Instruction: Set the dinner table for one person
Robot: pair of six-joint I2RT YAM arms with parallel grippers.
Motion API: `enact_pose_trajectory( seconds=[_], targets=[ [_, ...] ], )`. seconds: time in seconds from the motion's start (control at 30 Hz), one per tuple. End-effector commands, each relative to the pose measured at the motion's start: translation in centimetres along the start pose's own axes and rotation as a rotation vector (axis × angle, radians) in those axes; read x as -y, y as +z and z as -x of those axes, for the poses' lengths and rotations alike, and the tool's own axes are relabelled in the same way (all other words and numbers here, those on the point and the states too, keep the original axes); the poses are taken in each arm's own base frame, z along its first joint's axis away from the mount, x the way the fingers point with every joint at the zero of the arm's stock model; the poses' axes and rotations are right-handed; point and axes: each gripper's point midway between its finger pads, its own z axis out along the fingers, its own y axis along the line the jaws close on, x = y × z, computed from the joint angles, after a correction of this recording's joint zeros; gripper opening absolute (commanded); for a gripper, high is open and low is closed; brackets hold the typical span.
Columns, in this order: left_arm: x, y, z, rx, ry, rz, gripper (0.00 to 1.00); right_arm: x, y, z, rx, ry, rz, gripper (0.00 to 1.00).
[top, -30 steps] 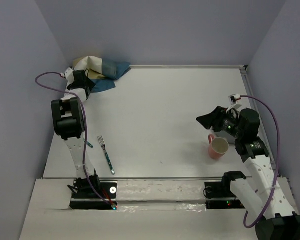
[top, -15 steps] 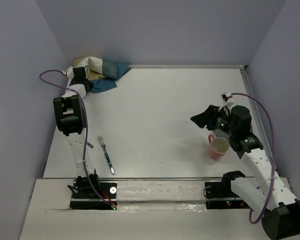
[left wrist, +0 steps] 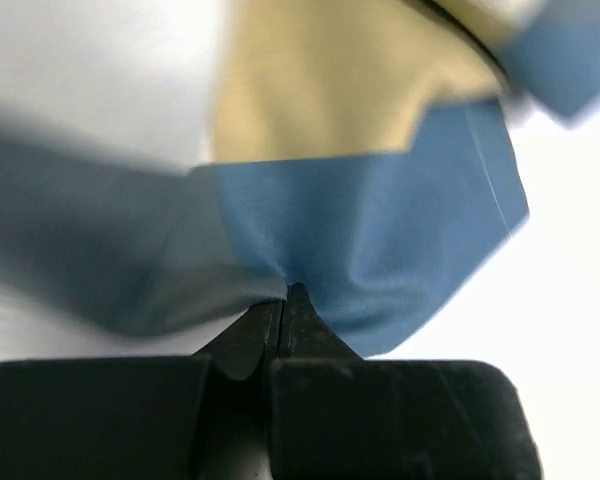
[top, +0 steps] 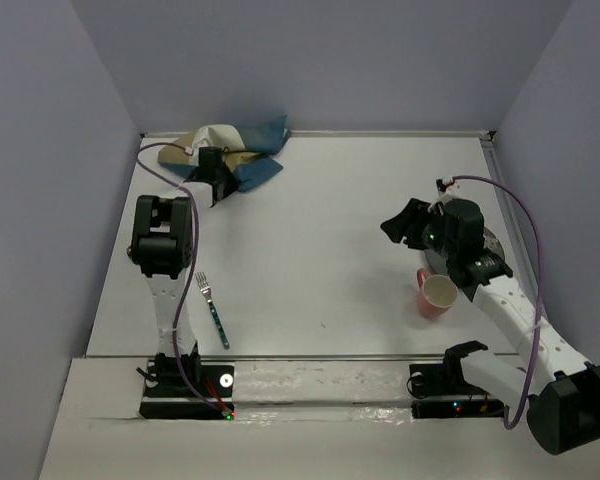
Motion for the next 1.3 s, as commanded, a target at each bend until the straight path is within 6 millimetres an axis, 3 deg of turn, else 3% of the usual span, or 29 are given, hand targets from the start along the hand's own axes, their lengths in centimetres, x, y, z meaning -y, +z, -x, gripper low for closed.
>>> enact_pose_trajectory(
  seconds=[0.0, 0.07, 0.17, 0.37, 0.4, 0.43, 0.47, 0.53, 0.57, 0.6, 0.63, 0.67, 0.73, 0.77, 0.87, 0.9, 1.03, 1.27],
  targets=[
    [9.4, -3.7, -4.1, -0.018, 0.088, -0.232, 0.00, 0.9, 1.2, 3.9, 0.115, -0.047, -0.111, 0.63],
    [11.7, -4.7, -6.4, -0.034, 0.128, -0.265, 0.00, 1.3, 1.9, 3.8, 0.106, -0.049, -0.137, 0.63],
    [12.9, -6.0, -8.6, -0.040, 0.164, -0.288, 0.00, 2.8, 3.2, 4.0, 0.119, -0.058, -0.214, 0.63],
    [16.5, -9.9, -13.1, -0.040, 0.312, -0.356, 0.00, 3.1, 6.2, 4.0, 0.102, -0.102, -0.299, 0.63],
    [16.7, -10.3, -13.9, -0.048, 0.321, -0.366, 0.04, 3.3, 6.7, 4.0, 0.098, -0.098, -0.309, 0.63],
    [17.0, -10.9, -15.2, -0.060, 0.333, -0.384, 0.16, 2.9, 7.4, 4.1, 0.097, -0.094, -0.306, 0.63],
    [17.5, -11.6, -15.2, -0.055, 0.331, -0.403, 0.46, 3.3, 8.6, 3.0, 0.066, -0.081, -0.316, 0.63],
    [18.4, -13.1, -15.9, -0.041, 0.351, -0.429, 0.78, 2.7, 10.6, 2.4, 0.060, -0.060, -0.306, 0.63],
    [18.4, -13.2, -16.3, -0.044, 0.357, -0.430, 0.79, 2.8, 10.6, 2.5, 0.063, -0.060, -0.311, 0.63],
    [19.0, -14.3, -15.6, -0.018, 0.364, -0.446, 0.88, 2.3, 11.8, 2.1, 0.059, -0.048, -0.307, 0.63],
    [19.3, -15.0, -15.2, 0.000, 0.367, -0.453, 0.90, 2.1, 12.3, 1.8, 0.056, -0.047, -0.309, 0.63],
    [19.2, -16.2, -14.1, 0.038, 0.357, -0.452, 0.91, 1.2, 13.0, 2.9, 0.105, -0.032, -0.293, 0.63],
    [17.5, -17.0, -13.6, 0.073, 0.330, -0.433, 0.91, 1.8, 14.4, 2.1, 0.095, -0.027, -0.324, 0.63],
    [17.3, -18.1, -11.8, 0.122, 0.299, -0.435, 0.91, 1.9, 14.9, 2.0, 0.090, -0.022, -0.330, 0.63],
    [13.9, -18.0, -11.3, 0.146, 0.223, -0.383, 0.89, 2.8, 16.8, 1.5, 0.077, -0.028, -0.367, 0.63],
    [12.6, -17.8, -9.9, 0.172, 0.183, -0.360, 0.89, 2.9, 17.3, 1.5, 0.074, -0.028, -0.371, 0.63],
    [7.5, -15.8, -8.6, 0.171, 0.076, -0.282, 0.88, 3.3, 19.7, 1.8, 0.073, -0.036, -0.401, 0.63],
    [3.2, -13.1, -6.6, 0.181, 0.021, -0.182, 0.87, 5.0, 22.5, 0.2, 0.032, -0.046, -0.452, 0.63]
  ],
)
